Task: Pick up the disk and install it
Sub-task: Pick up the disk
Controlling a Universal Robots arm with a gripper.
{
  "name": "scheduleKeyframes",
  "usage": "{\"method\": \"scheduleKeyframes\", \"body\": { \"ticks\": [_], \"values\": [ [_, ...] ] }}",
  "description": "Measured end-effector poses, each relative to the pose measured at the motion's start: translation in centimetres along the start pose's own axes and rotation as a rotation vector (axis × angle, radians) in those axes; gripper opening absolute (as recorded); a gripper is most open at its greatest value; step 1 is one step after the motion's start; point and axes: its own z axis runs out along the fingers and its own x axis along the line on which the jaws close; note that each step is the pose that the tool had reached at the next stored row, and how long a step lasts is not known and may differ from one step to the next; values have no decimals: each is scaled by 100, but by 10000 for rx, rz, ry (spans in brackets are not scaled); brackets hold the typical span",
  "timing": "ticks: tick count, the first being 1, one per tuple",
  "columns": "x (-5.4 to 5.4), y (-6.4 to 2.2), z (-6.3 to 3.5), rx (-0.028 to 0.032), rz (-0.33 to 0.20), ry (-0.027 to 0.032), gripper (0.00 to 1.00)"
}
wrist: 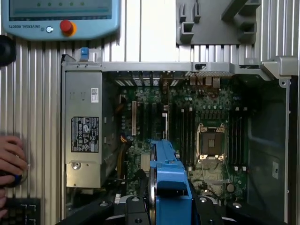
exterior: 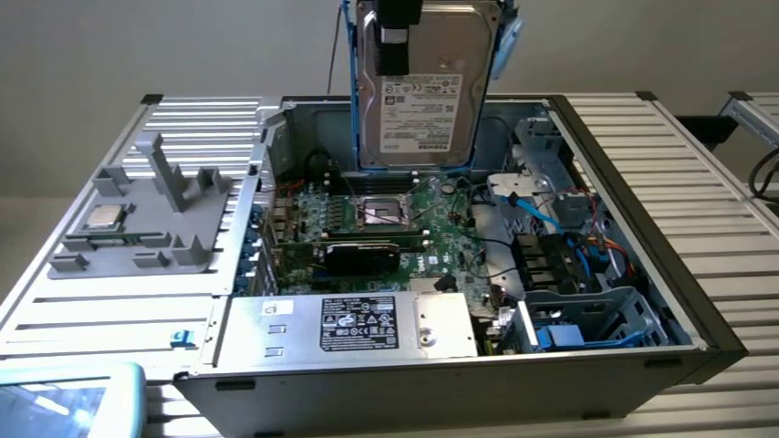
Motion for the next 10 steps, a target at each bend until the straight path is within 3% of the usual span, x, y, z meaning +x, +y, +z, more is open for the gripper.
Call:
{"method": "scheduleKeyframes", "body": {
  "ticks": [10],
  "values": [
    [252, -288, -1, 0, 0, 0, 37]
  ]
}}
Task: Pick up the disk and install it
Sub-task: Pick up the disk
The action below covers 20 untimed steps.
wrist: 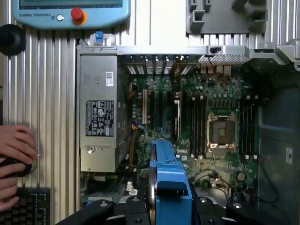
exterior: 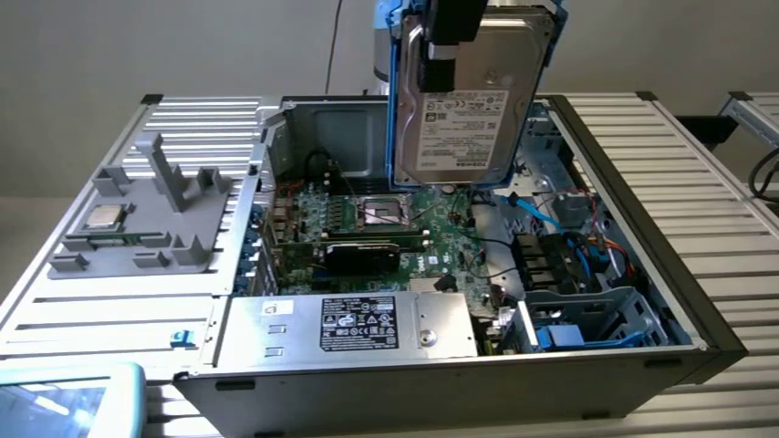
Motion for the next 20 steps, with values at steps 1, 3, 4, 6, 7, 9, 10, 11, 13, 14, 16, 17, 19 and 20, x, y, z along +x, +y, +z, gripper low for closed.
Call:
{"method": "scheduleKeyframes", "body": {
  "ticks": [1, 3, 4, 6, 7, 9, 10, 11, 13, 14, 16, 17, 19, 20],
  "values": [
    [21, -28, 0, 0, 0, 1, 37],
    [62, -86, 1, 0, 0, 5, 37],
    [83, -118, 1, 0, 0, 9, 37],
    [122, -178, 1, 0, 0, 15, 37],
    [141, -209, 2, 0, 0, 19, 37],
    [180, -271, 2, -1, 0, 25, 37],
    [201, -304, 3, -3, 0, 28, 37],
    [222, -336, 3, -4, 0, 30, 37],
    [263, -399, 3, -7, -1, 36, 37],
    [283, -430, 4, -9, 0, 39, 37],
    [324, -489, 4, -10, 0, 48, 37],
    [346, -517, 5, -11, -1, 50, 37],
    [398, -567, 6, -12, 0, 55, 37],
    [424, -590, 6, -12, 0, 57, 37]
  ]
}}
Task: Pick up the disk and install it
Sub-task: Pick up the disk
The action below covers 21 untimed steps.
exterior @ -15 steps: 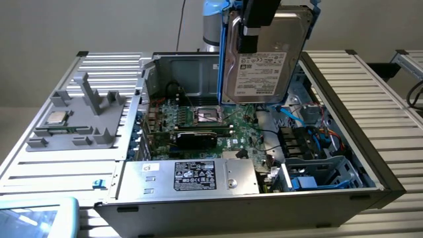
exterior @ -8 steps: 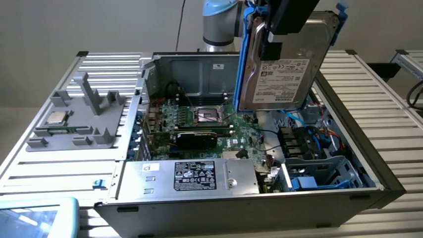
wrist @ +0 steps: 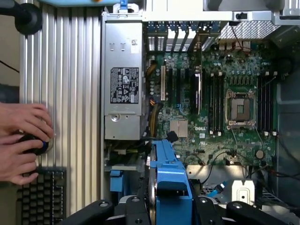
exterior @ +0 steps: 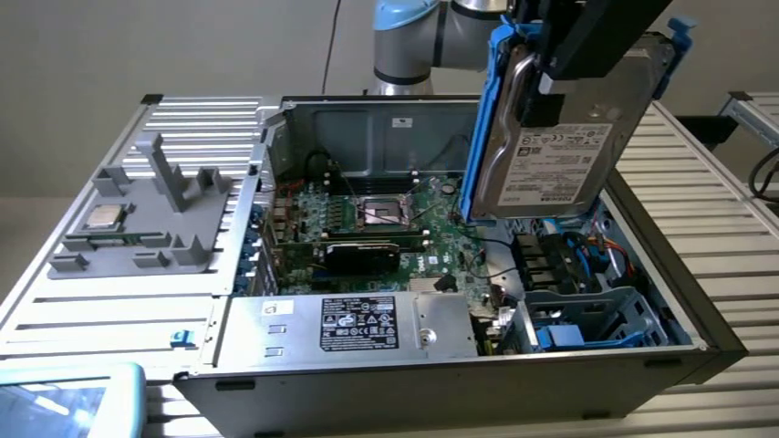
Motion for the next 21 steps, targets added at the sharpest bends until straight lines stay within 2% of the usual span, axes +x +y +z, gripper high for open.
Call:
{"method": "scheduleKeyframes", "body": {
  "ticks": [8, 17, 21],
  "values": [
    [213, -191, 4, -2, -1, 7, 37],
    [439, -490, 8, -35, -1, 8, 37],
    [486, -618, 9, -35, -1, 7, 37]
  ]
}}
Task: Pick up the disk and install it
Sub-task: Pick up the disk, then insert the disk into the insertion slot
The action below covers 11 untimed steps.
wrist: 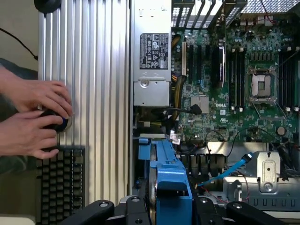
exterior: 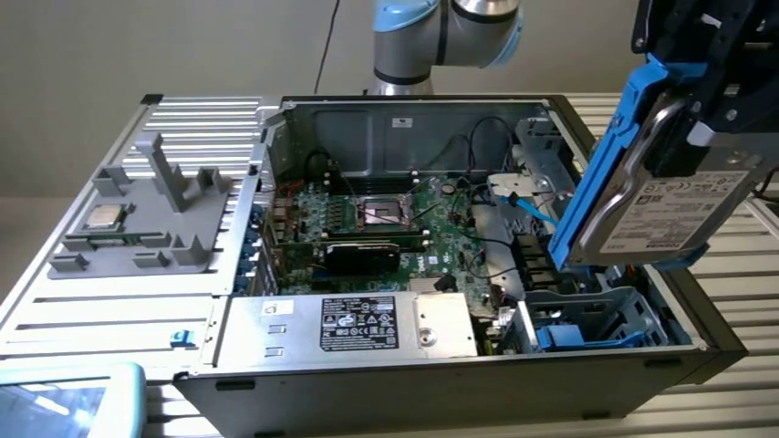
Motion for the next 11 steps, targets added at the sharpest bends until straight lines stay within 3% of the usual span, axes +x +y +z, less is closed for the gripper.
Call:
{"method": "scheduleKeyframes", "body": {
  "ticks": [5, 11],
  "values": [
    [93, -20, 1, -1, 0, 0, 37],
    [100, -71, 1, -1, 0, 0, 37]
  ]
}}
